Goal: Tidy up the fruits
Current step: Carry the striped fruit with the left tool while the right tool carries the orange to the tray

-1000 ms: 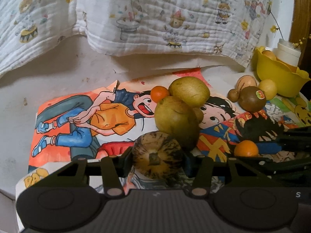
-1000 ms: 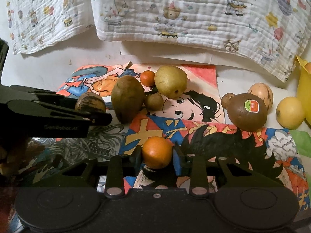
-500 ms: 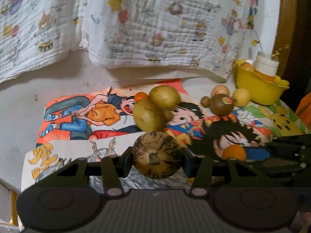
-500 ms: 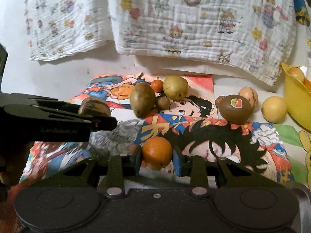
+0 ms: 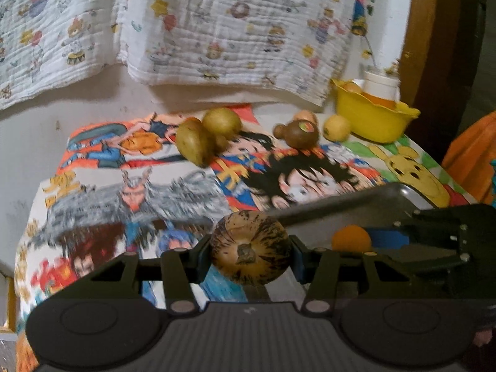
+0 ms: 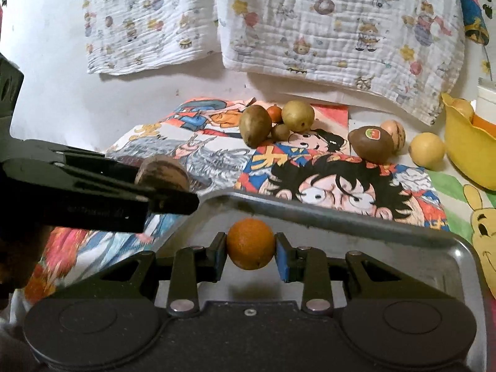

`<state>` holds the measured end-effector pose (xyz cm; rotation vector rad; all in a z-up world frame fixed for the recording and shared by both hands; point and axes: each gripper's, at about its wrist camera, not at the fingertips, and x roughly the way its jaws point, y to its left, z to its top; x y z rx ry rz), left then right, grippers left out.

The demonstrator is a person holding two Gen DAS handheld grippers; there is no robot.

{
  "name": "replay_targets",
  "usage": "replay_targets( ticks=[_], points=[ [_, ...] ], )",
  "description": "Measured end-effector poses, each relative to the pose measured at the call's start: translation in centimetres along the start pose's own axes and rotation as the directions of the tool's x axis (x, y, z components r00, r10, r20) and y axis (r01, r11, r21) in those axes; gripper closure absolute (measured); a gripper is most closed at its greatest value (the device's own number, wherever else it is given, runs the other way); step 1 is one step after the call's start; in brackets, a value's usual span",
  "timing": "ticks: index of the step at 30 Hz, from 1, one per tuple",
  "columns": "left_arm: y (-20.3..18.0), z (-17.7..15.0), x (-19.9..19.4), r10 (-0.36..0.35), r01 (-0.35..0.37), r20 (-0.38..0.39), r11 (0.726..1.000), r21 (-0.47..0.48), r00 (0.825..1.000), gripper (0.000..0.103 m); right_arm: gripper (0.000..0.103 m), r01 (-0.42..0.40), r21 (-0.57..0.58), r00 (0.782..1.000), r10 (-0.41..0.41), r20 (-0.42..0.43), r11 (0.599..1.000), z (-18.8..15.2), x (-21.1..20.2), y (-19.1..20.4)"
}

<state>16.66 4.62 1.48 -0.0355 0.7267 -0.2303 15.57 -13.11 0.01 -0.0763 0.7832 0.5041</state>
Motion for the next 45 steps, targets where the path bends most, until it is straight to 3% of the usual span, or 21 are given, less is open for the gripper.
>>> replay_targets(
  ticks=[18, 34, 40, 45],
  points=[
    [-4.4, -5.5, -2.8, -0.067, 0.072, -0.040, 0.988, 0.136, 0.997, 0.048, 0.068, 0.037, -0.038, 0.999, -0.038, -0.038, 0.999, -5.5, -4.8, 0.4],
    [-5.0, -5.8, -2.9, -0.064, 0.072, -0.049, 0.978, 0.195, 0.997, 0.047, 0.066, 0.037, -0.023, 0.998, -0.038, -0.042, 0.999, -6.0, -5.0, 0.1],
    [-4.6, -5.8, -3.3, -0.067, 0.075, -0.048, 0.980, 0.183, 0.997, 0.039, 0.057, 0.033, 0.000, 0.999, -0.033, -0.034, 0.999, -6.1, -5.6, -0.2],
    [-4.5, -5.9, -4.5, -0.064, 0.067, -0.022, 0.981, 0.184, 0.998, 0.025, 0.039, 0.027, 0.018, 1.000, -0.027, -0.012, 0.999, -6.2, -6.6, -0.3]
  ],
)
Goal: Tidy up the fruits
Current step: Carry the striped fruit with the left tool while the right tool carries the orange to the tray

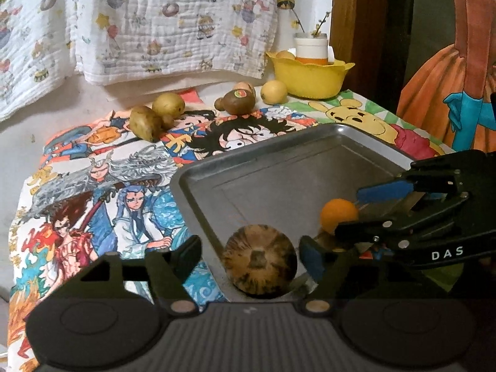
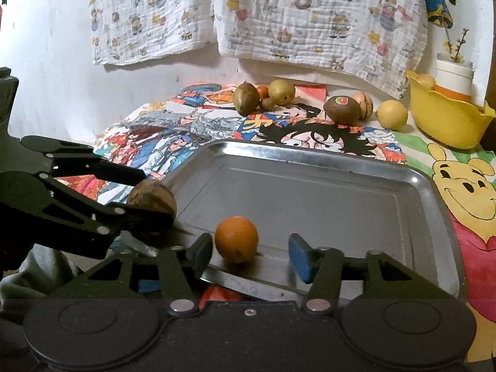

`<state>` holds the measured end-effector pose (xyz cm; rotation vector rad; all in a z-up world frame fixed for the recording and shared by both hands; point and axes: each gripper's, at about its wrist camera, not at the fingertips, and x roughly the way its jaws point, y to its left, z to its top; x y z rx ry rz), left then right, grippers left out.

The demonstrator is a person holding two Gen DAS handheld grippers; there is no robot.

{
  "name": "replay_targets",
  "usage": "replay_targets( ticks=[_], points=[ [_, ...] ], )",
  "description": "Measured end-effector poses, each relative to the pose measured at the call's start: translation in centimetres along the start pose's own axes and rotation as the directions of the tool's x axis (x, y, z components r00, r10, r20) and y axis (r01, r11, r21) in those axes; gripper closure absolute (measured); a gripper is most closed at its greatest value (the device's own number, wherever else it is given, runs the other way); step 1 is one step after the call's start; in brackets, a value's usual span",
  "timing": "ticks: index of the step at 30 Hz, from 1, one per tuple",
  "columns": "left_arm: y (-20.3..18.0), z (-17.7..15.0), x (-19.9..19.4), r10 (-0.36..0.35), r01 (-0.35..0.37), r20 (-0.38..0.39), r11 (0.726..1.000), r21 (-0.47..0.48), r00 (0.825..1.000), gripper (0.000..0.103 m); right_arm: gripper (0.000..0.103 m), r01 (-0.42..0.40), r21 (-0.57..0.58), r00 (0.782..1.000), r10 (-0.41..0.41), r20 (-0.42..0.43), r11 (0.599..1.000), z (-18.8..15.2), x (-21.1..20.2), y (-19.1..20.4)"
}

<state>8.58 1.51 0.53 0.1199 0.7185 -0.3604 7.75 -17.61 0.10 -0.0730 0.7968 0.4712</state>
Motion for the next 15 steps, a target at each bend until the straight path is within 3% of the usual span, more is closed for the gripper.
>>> replay_targets(
  ticks=[6, 8, 15],
  points=[
    [-0.3, -0.3, -1.5, -0.001, 0.001, 0.010, 1.000, 0.014, 1.000, 0.014, 0.012, -0.071, 0.038, 0.997, 0.070, 0.021, 0.997, -0.2, -1.4, -0.5],
    [-0.5, -0.4, -1.9, -0.002, 0.002, 0.013, 1.000, 0.029, 1.000, 0.005, 0.005, -0.088, 0.046, 0.996, 0.087, 0.029, 0.995, -0.3, -1.9, -0.7],
    [-1.1, -0.9, -3.8, -0.012, 0.006, 0.063, 0.994, 0.108, 0.998, 0.000, 0.001, -0.041, -0.006, 0.999, 0.041, 0.017, 0.999, -0.5, -3.1, -0.9]
  ],
)
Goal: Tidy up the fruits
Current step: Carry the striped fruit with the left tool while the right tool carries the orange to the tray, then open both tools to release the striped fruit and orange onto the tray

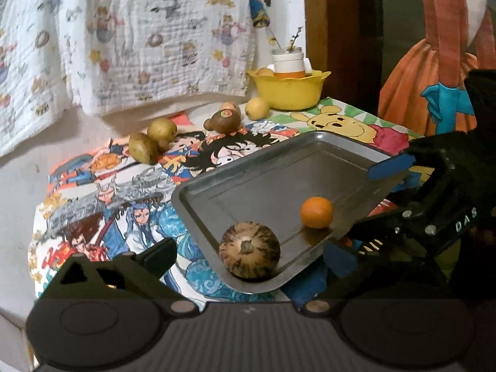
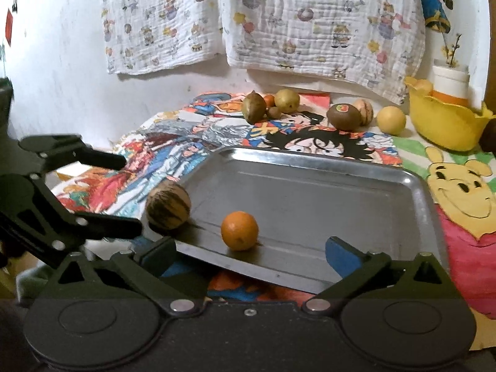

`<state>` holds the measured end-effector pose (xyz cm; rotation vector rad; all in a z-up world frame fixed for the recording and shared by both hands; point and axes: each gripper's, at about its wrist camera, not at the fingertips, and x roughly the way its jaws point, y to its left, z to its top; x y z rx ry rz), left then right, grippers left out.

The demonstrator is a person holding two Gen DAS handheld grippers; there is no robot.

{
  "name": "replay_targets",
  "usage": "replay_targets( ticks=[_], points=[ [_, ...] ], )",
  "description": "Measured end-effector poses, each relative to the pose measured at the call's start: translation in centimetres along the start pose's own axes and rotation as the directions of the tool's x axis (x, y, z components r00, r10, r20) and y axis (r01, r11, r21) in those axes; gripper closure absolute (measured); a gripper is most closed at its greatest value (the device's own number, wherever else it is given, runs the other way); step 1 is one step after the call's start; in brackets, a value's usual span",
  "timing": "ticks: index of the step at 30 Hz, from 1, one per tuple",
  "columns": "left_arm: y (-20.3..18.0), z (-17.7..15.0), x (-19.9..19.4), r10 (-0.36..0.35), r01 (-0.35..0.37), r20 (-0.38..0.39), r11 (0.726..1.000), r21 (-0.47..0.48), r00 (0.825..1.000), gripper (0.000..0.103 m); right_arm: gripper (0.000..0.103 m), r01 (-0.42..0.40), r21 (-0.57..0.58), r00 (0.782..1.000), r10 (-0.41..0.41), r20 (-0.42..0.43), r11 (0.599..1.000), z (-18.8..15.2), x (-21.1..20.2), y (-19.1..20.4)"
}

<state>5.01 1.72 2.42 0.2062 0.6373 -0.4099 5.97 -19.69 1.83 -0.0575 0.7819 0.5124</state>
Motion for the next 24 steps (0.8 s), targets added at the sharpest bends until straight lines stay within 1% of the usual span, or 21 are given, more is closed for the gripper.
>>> replay_targets(
  ticks=[5, 11, 14, 20, 24],
  points=[
    [0.3, -0.1, -0.3, 0.025, -0.025, -0.015, 0.999, 0.027, 1.000, 0.000, 0.001, 0.059, -0.027, 0.998, -0.059, -0.028, 0.998, -0.3, -0.6, -0.7],
    [1.3, -0.2, -0.2, 0.051, -0.049, -0.052, 0.998, 0.029, 0.997, 0.000, 0.001, 0.128, -0.034, 0.991, -0.130, -0.039, 0.991, -0.6, -1.6, -2.1],
    [1.8, 0.0, -0.2, 0.081, -0.077, -0.073, 0.996, 0.050, 0.994, 0.000, 0.001, 0.164, -0.034, 0.985, -0.165, -0.044, 0.986, -0.5, -1.8, -2.9],
    [2.7, 1.3, -0.7, 0.122, -0.115, -0.058, 0.988, 0.102, 0.991, 0.000, 0.001, 0.215, -0.021, 0.976, -0.216, -0.038, 0.976, 0.2, -1.7, -4.2],
    [3.5, 2.3, -0.2, 0.141, -0.135, -0.057, 0.986, 0.098, 0.988, 0.000, 0.001, 0.233, -0.016, 0.972, -0.234, -0.031, 0.972, 1.0, -1.1, -4.7]
  ],
)
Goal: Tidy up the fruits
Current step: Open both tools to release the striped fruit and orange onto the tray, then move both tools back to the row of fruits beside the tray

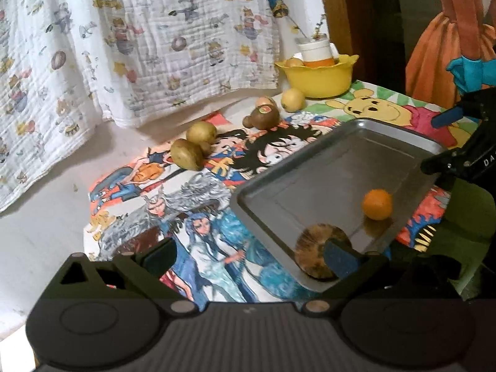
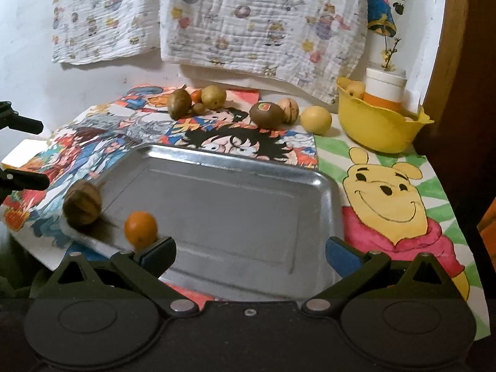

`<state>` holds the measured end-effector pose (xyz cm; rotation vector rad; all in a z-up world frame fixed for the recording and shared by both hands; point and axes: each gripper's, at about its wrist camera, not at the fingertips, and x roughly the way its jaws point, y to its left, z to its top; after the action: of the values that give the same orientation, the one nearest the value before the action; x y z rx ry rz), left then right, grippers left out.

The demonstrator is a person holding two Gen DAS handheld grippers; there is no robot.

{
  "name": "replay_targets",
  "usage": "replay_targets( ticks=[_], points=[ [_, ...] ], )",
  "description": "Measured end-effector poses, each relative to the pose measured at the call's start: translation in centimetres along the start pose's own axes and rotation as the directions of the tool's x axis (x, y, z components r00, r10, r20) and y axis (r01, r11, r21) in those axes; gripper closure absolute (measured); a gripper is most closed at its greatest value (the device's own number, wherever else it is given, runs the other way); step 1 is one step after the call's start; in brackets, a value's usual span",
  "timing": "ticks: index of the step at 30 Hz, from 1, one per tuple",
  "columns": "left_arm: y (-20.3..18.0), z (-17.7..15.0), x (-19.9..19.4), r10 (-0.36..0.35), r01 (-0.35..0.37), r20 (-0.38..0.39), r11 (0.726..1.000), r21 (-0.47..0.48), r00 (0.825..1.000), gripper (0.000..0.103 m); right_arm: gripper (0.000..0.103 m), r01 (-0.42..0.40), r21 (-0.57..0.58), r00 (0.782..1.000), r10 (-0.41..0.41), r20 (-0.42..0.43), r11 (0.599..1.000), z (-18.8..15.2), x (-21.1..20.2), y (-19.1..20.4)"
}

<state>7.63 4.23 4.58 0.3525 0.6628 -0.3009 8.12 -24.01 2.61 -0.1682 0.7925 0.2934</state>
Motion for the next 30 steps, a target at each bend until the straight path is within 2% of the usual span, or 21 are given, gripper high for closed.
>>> replay_targets(
  ticks=[12, 23, 26, 30],
  points=[
    [3.3, 2.6, 3.5, 0.040, -0.042, -0.027, 0.997, -0.066, 0.999, 0.000, 0.001, -0.017, -0.045, 1.000, 0.018, 0.008, 0.999, 4.1, 3.1, -0.1],
    [8.3, 6.0, 7.6, 0.047, -0.046, 0.001, 0.979, -0.201, 0.999, 0.000, 0.001, 0.008, -0.130, 1.000, -0.011, -0.021, 0.991, 9.4, 7.3, -0.1],
    [9.9, 6.5, 9.6, -0.002, 0.007, 0.020, 0.960, -0.278, 1.000, 0.000, 0.001, 0.001, -0.167, 1.000, -0.001, -0.001, 0.986, 11.3, 8.3, 0.3],
    [12.1, 6.5, 13.3, -0.085, 0.078, 0.002, 0.902, -0.424, 0.996, 0.000, 0.001, 0.037, -0.204, 0.999, -0.031, 0.035, 0.978, 13.2, 10.3, 1.7]
  ],
)
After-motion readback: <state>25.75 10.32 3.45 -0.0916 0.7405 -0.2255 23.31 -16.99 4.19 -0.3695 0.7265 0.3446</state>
